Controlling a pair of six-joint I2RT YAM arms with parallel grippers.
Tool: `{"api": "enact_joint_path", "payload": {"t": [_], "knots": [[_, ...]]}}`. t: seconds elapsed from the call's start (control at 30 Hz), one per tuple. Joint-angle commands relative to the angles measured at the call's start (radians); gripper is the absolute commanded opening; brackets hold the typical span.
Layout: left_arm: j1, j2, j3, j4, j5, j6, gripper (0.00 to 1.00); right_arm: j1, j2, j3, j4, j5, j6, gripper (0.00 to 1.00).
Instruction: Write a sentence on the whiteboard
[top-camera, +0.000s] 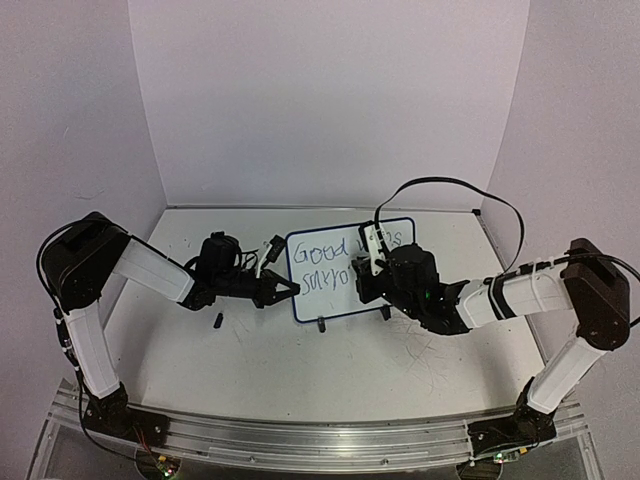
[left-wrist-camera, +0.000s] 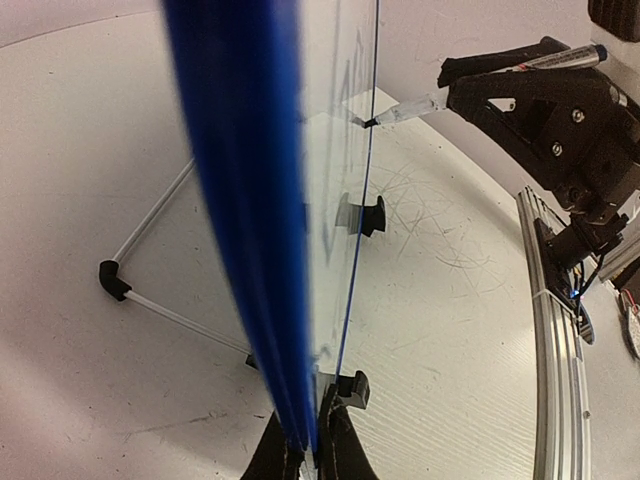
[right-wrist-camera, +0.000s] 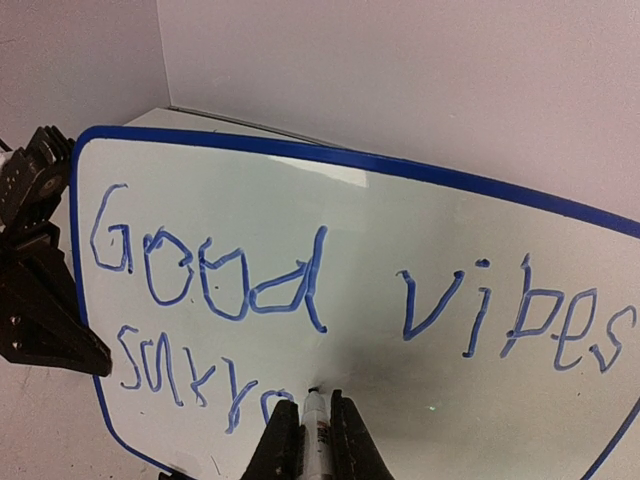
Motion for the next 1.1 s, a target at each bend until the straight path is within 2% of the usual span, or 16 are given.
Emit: {"api": "enact_joint_path", "payload": {"t": [0.0,0.53,1.07], "knots": [[0.023,-0.023,-0.003,-0.064,-0.156,0.052,0.00,0.001,0.003,0.006,0.008,0.019,0.019,0.00],[0.023,-0.023,-0.002,-0.064,-0.153,0.051,0.00,0.012,0.013,-0.048,-0.012,0.008,0.074,0.00],[0.023,-0.027,-0.005,-0.066,-0.155,0.052,0.00,0.002,-0.025,-0.004,0.009,0.089,0.025,0.00]]}}
